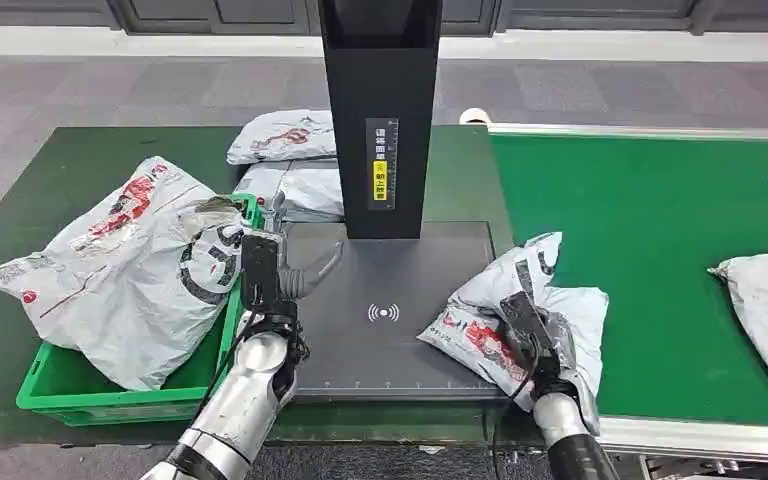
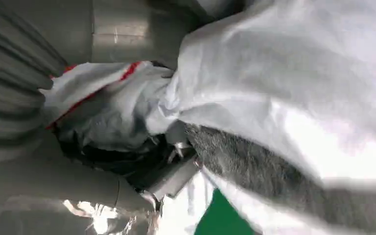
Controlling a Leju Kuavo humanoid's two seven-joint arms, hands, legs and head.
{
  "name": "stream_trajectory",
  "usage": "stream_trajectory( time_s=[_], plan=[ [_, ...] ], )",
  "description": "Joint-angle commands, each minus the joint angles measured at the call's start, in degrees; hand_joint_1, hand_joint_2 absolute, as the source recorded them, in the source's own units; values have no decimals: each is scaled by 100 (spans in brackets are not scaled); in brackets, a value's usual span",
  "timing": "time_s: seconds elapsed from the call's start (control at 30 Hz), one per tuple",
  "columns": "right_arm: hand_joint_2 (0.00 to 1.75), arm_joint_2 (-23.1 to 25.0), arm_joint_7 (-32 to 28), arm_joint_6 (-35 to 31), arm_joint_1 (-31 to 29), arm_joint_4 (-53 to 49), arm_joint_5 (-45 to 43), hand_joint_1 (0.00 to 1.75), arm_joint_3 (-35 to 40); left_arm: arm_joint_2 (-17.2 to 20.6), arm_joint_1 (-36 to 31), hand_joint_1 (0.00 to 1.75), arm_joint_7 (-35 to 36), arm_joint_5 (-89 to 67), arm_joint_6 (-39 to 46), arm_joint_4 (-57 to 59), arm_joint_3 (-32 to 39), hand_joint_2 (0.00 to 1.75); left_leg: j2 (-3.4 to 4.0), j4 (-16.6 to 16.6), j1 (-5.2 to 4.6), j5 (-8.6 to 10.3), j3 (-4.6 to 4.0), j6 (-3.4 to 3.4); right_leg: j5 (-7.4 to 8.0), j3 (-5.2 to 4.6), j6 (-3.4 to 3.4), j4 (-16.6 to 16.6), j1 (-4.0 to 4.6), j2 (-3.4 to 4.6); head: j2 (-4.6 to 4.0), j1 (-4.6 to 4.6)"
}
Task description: Moved the parcel from conveyor to table for the left to box.
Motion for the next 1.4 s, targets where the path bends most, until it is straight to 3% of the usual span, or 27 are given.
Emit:
stream_trajectory(
  time_s=[0.03,0.17,0.27,0.53,0.7,0.9,0.93,0.97,1.2,1.4],
  plan=[
    [175,355,-1133,-734,445,-3167,-1022,175,987,-52,-160,0,-156,-52,1,413,98,175,19,9,-14,6,-59,4,-2,-70,-6,26,-12,-22,0,-2],
    [175,337,-951,-408,-362,-2789,-1292,175,1749,-152,-429,0,-301,30,55,787,62,175,8,7,-12,25,-114,-1,7,-127,-5,28,-7,-16,0,-2],
    [175,333,-940,-508,-454,-2656,-1341,175,1823,-150,-462,0,-330,59,65,840,49,175,20,6,-13,27,-120,0,12,-134,-6,29,-6,-11,0,-2],
    [175,332,-619,419,-2030,-1144,-1794,175,3034,-174,-817,0,-454,409,-32,1214,-168,175,18,0,-17,46,-132,2,22,-141,-5,23,-6,-32,0,-2],
    [175,340,-580,465,-2099,-910,-1812,175,3199,-175,-879,0,-524,504,-17,1331,-214,175,-12,-11,-14,56,-126,0,25,-128,-8,13,-2,-55,0,-2],
    [175,375,-211,1098,-2402,428,-1592,175,3868,-178,-985,0,-605,679,18,1399,-312,175,-46,-3,-10,54,-139,-3,22,-130,-5,15,1,-72,0,-2],
    [175,364,-13,965,-2399,583,-1366,0,3961,-162,-962,0,-639,717,85,1320,-283,175,-40,-11,-14,57,-133,-2,24,-126,-6,10,-2,-73,0,-2],
    [0,358,74,863,-2313,699,-1223,0,3946,-113,-891,0,-687,742,187,1134,-280,175,-36,-13,-15,59,-132,1,26,-125,-6,8,-2,-78,0,-2],
    [0,-61,260,255,-1101,-291,-821,0,3099,155,-372,0,-649,936,435,156,-105,175,-71,-20,-11,59,-127,-1,19,-109,-6,-3,2,-104,0,-4],
    [0,-86,154,243,-935,-607,-873,0,2965,168,-318,0,-683,963,454,85,-68,175,-68,-8,-15,58,-145,0,17,-130,-5,12,-3,-104,0,-2]
  ],
)
